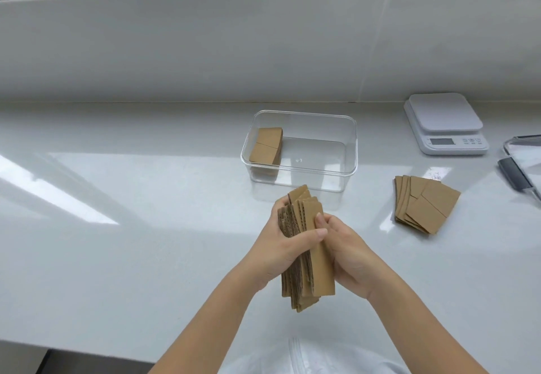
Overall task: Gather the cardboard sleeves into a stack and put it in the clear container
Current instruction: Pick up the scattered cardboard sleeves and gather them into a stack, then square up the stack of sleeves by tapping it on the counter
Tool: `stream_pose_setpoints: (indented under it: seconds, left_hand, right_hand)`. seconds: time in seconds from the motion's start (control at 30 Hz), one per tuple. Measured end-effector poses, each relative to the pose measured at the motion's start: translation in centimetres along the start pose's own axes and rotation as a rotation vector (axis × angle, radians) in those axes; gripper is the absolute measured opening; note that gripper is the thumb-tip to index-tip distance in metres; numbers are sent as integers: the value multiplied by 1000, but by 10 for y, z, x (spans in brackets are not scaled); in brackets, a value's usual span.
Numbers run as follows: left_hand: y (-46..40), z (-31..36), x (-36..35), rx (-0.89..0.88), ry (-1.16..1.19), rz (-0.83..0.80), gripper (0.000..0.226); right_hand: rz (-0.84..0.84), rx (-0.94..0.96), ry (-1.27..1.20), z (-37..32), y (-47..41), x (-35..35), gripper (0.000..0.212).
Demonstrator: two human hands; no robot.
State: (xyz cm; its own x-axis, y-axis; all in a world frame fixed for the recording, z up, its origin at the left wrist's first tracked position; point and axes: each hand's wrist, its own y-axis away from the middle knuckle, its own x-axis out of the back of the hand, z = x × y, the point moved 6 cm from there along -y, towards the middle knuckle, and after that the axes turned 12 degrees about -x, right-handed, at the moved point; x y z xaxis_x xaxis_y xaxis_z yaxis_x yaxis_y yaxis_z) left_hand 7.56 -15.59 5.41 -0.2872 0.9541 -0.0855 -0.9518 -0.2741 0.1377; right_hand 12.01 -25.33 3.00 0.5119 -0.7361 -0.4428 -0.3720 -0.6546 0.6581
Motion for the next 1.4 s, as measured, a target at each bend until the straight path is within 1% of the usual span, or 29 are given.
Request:
stream_pose_setpoints:
  seconds: [0.1,0.2,0.27,0.3,0.37,0.4,0.47,0.6,0.7,0.8,0.87,0.97,1.03,1.07,1.13,1.23,1.27,1.33,1.37,1.4]
  left_hand:
    - [-11,-10,-12,66,-51,-35,73]
    - [-26,-22,-28,201,-102,-97,75]
    - [-35,-32,-43,281,-133,-148,69]
    - [-39,-37,-49,300,-142,-159,61]
    - [-48,-42,-63,302,-137,-167,46]
    - [-55,-44,-72,307,-131,-168,43]
    - [-67,-44,-84,316,-131,-157,48]
    - [-102,-41,-117,320,-107,-224,59]
    - [-127,-34,-144,281,-99,-280,70]
    - [-150,-31,-170,243,-91,-362,60]
    - [-164,-35,-185,254,-118,-412,53]
    - [-183,-45,-198,272,-165,-437,33]
    - [-191,-55,-201,297,-207,-435,30]
    - [-193,-60,-201,314,-242,-425,33]
    - [-198,-71,-197,347,-360,-383,50]
    - [-201,-73,-189,412,-484,-331,66]
    - [-202,-74,-187,435,-491,-330,72]
    - [-201,-78,-187,487,-396,-328,77]
    - [-199,-78,-188,505,-331,-319,73]
    - [-196,-79,-189,526,-262,-304,65]
  right_hand:
    - [45,21,20,-5,5,16,61]
    - [221,13,75,-8,7,42,51]
    - [349,19,102,-10,9,63,47]
    - [393,32,97,-11,11,72,46]
    - [455,60,76,-14,14,88,43]
    - [487,72,54,-16,17,98,42]
    - [538,95,22,-23,21,114,39]
    - [627,158,-66,-45,33,150,31]
    - [712,251,-86,-64,42,171,27]
    - [880,328,-76,-79,47,195,29]
    - [995,364,-51,-85,48,209,27]
    - [1116,365,43,-88,41,221,30]
    - [1152,327,90,-85,32,224,30]
    - [1174,305,117,-82,27,226,31]
    - [1255,262,195,-78,20,230,34]
    - [1392,210,200,-76,21,231,50]
    - [1404,193,178,-76,21,231,57]
    - [1335,189,99,-74,15,233,68]
    - [1276,199,55,-73,12,234,70]
    - [1224,196,25,-72,9,235,71]
